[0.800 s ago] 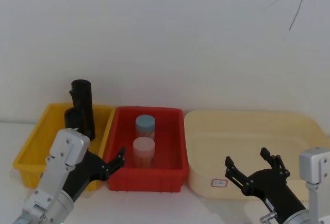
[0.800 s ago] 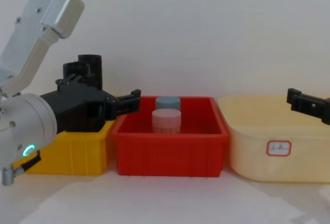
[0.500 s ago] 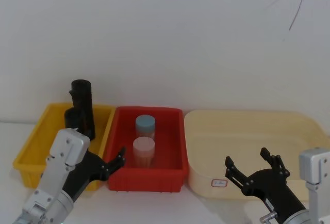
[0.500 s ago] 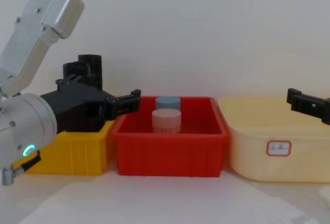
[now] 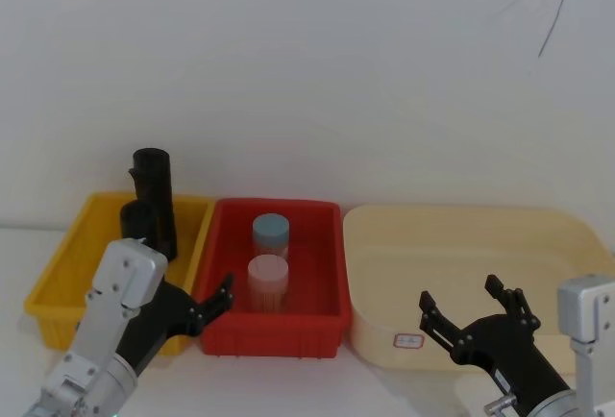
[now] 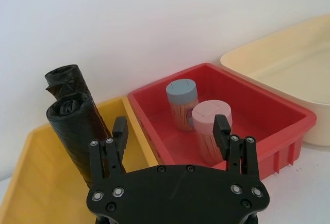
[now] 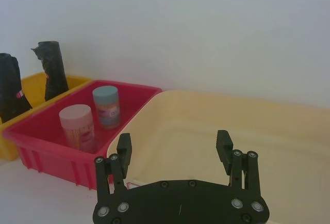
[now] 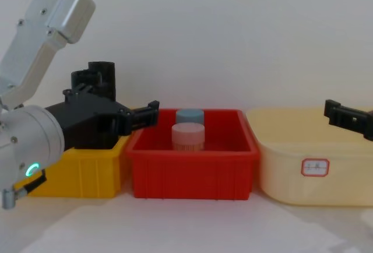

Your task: Pick up the garbage bag with the one hand and transfer it to the other hand.

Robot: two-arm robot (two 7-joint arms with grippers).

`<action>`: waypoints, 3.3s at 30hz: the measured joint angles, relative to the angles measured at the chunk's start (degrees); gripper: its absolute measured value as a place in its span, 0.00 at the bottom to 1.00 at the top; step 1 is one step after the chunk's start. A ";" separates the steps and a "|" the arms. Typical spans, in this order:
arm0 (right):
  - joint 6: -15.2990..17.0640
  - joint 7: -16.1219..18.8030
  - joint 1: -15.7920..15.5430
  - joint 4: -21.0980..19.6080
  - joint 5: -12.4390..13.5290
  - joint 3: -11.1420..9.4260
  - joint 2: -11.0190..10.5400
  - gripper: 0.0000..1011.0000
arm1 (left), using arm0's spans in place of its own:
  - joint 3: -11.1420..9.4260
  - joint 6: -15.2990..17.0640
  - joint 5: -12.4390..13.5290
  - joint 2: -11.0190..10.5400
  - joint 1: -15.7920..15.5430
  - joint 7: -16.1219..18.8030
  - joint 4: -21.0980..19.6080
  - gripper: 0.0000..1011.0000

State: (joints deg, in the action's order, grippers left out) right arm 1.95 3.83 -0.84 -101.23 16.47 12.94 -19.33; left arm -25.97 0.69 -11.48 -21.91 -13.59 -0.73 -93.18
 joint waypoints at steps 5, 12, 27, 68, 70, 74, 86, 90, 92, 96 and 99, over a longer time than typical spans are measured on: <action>0.00 0.00 0.00 0.00 0.00 0.00 0.00 0.99 | 0.39 -0.73 -0.11 -0.38 -0.02 -0.76 0.00 0.99; 0.00 0.00 0.00 0.00 0.00 0.00 0.00 0.99 | 2.08 -1.67 -1.51 -1.47 0.78 -2.00 -0.44 0.99; 0.00 0.00 0.00 0.00 0.00 0.00 0.00 0.99 | 6.35 -2.35 -4.69 -2.37 1.60 -3.13 0.58 0.99; 0.00 0.00 0.00 0.00 0.00 0.00 0.00 0.99 | 8.77 -5.93 -7.70 3.56 -7.99 -9.00 16.41 0.97; 0.00 0.00 0.00 0.00 0.00 0.00 0.00 0.99 | 8.71 -6.07 -7.74 3.77 -8.35 -9.32 16.94 0.94; 0.00 0.00 0.00 0.00 0.00 0.00 0.00 0.99 | 8.56 -6.48 -7.85 4.46 -9.38 -10.31 18.47 0.84; 0.00 0.00 0.00 0.00 0.00 0.00 0.00 0.99 | 8.57 -7.16 -7.89 5.52 -10.72 -11.86 20.13 0.48; 0.00 0.00 0.00 0.00 0.00 0.00 0.00 0.99 | 8.69 -7.33 -7.73 5.71 -10.93 -12.00 20.05 0.45; 0.00 0.00 0.00 0.00 0.00 0.00 0.00 0.99 | 8.74 -7.45 -7.59 5.77 -11.02 -12.01 19.82 0.43; 0.00 0.00 0.00 0.00 0.00 0.00 0.00 0.99 | 8.85 -7.87 -6.84 5.86 -11.34 -11.97 18.70 0.41; 0.00 0.00 0.00 0.00 0.00 0.00 0.00 0.99 | 8.88 -8.23 -6.20 5.86 -11.59 -11.85 17.64 0.40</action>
State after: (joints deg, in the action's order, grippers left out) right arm 1.95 3.83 -0.84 -101.23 16.47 12.94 -19.34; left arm -17.10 -7.53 -17.68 -16.05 -25.18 -12.58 -75.53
